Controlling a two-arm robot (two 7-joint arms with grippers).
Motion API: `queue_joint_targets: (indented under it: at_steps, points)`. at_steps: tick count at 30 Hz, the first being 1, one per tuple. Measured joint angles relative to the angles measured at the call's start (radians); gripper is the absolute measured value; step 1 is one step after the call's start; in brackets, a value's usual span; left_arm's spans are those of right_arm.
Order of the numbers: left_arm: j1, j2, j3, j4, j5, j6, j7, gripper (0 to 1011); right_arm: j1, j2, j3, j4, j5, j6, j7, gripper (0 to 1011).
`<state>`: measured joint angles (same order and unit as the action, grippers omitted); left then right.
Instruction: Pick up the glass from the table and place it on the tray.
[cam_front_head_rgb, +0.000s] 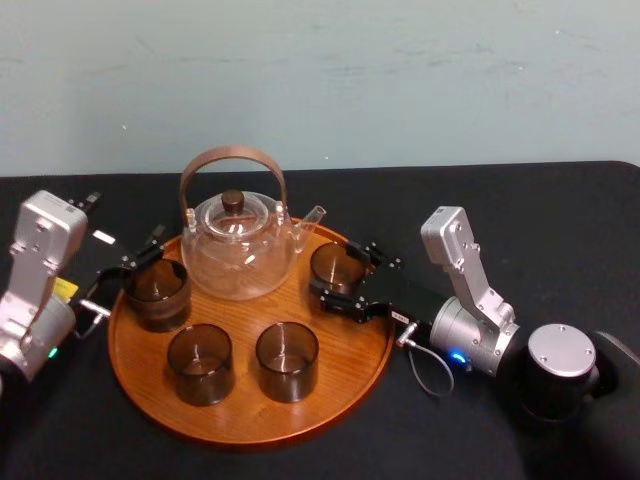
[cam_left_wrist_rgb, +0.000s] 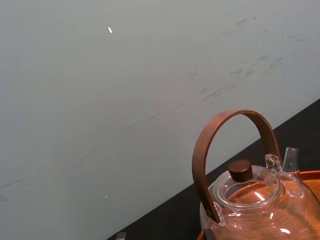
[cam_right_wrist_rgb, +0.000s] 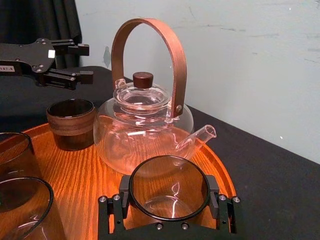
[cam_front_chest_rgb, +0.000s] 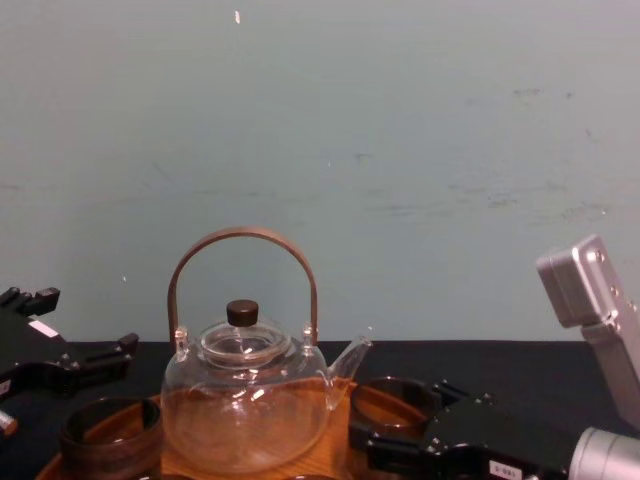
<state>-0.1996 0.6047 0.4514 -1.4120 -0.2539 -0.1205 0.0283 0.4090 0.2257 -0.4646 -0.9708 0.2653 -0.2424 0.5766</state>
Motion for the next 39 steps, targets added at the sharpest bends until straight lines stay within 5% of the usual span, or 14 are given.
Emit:
queue_joint_targets:
  at_steps: [39]
  points:
    - [0.0, 0.0, 0.0, 0.0, 0.0, 0.0, 0.0, 1001, -0.018, 0.012, 0.019, -0.031, 0.036, -0.006, 0.019, 1003]
